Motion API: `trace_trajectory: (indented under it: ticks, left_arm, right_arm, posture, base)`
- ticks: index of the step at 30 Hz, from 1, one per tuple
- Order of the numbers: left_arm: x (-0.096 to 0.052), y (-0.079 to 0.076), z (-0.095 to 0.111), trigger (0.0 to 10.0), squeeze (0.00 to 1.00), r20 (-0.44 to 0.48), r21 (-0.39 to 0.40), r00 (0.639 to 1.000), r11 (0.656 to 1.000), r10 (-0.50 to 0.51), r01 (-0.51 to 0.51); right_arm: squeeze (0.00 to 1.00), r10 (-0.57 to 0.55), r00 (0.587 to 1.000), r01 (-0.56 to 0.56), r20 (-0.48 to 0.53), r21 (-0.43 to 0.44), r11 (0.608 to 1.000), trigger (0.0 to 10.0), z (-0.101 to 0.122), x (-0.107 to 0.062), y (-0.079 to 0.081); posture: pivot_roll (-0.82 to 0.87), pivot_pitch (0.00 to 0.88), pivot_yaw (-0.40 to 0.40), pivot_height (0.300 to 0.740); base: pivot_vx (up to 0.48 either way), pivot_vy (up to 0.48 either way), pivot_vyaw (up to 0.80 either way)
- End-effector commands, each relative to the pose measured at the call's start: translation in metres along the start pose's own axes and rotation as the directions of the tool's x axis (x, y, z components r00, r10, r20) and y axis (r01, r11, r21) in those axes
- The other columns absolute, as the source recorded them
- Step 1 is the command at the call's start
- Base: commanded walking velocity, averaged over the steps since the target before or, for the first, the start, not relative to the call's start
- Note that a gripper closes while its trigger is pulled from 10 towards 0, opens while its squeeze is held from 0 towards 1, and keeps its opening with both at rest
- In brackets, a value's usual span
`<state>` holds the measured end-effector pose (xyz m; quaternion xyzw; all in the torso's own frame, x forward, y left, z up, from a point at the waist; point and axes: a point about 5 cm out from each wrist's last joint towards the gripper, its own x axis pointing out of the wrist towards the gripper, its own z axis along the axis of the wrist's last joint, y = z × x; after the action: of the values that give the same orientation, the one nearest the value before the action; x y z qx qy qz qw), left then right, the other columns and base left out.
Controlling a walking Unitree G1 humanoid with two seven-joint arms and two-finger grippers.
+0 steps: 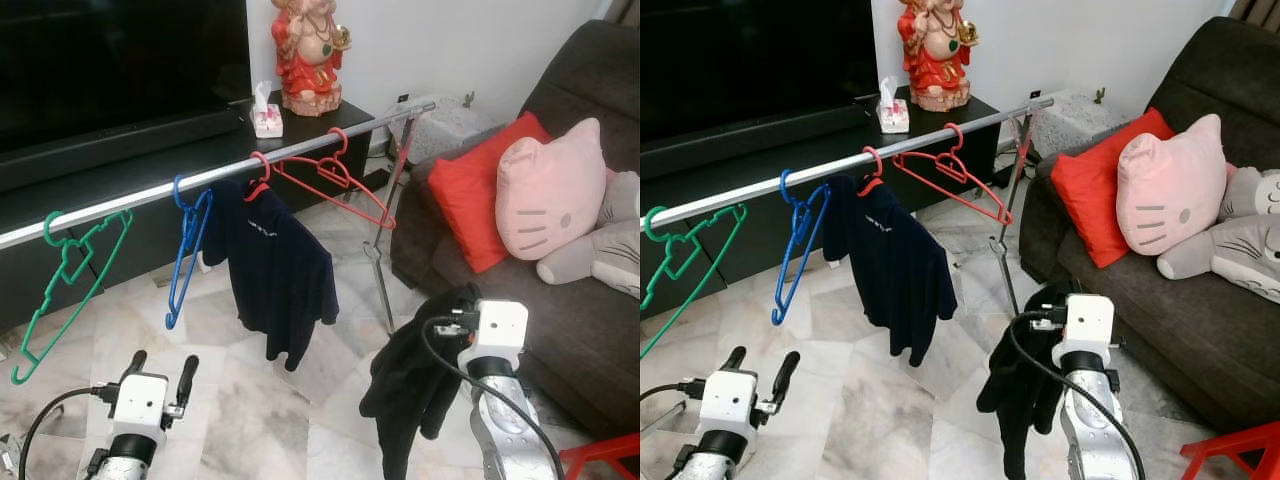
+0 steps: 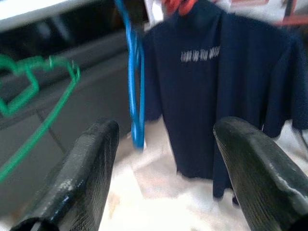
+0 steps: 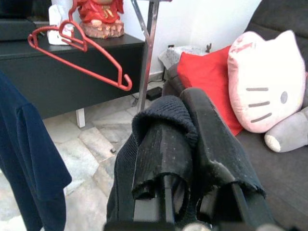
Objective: Hang hanger
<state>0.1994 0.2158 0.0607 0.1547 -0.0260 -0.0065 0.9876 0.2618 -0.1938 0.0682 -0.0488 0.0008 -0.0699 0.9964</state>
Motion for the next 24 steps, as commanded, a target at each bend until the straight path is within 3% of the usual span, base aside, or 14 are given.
trace_trajectory:
  ticks: [1, 5, 7, 10, 17, 24]
  left_arm:
    - [0.011, -0.004, 0.020, 10.0, 0.00, 0.062, -0.001, 0.998, 1.000, -0.025, 0.025]
    - [0.030, -0.010, 0.041, 10.0, 0.00, 0.119, 0.004, 0.990, 0.997, -0.075, 0.075]
    - [0.033, -0.011, 0.043, 10.0, 0.00, 0.123, 0.008, 0.988, 0.996, -0.091, 0.091]
    - [0.051, -0.023, 0.046, 10.0, 0.00, 0.109, 0.031, 0.976, 0.982, -0.191, 0.188]
    - [0.062, -0.019, 0.043, 10.0, 0.00, 0.075, 0.008, 0.982, 0.985, -0.172, 0.172]
    - [0.063, -0.019, 0.043, 10.0, 0.00, 0.063, -0.015, 0.983, 0.985, -0.171, 0.172]
  right_arm:
    - [0.00, -0.028, 0.997, 0.027, 0.067, 0.017, 0.999, 10.0, 0.014, -0.001, -0.004]
    - [0.00, -0.050, 0.995, 0.047, 0.082, 0.038, 0.998, 10.0, 0.016, -0.013, -0.005]
    - [0.00, -0.049, 0.995, 0.046, 0.082, 0.040, 0.998, 10.0, 0.016, -0.015, -0.004]
    - [0.00, -0.041, 0.998, 0.040, 0.054, 0.017, 0.999, 10.0, 0.009, -0.023, -0.004]
    - [0.00, -0.080, 0.996, 0.080, 0.032, -0.006, 0.997, 10.0, 0.003, -0.030, -0.013]
    - [0.00, -0.071, 0.996, 0.071, 0.046, 0.006, 0.997, 10.0, 0.007, -0.025, -0.010]
  posture:
    - [0.02, 0.000, -0.086, 0.740]
    - [0.01, 0.000, -0.071, 0.740]
    - [0.01, 0.000, -0.068, 0.740]
    - [-0.02, 0.000, -0.043, 0.740]
    - [-0.05, 0.000, -0.017, 0.740]
    - [-0.04, 0.000, -0.020, 0.740]
  base:
    - [0.000, 0.000, 0.00]
    - [0.000, 0.000, 0.00]
    - [0.000, 0.000, 0.00]
    - [0.000, 0.000, 0.00]
    - [0.000, 0.000, 0.00]
    - [0.000, 0.000, 0.00]
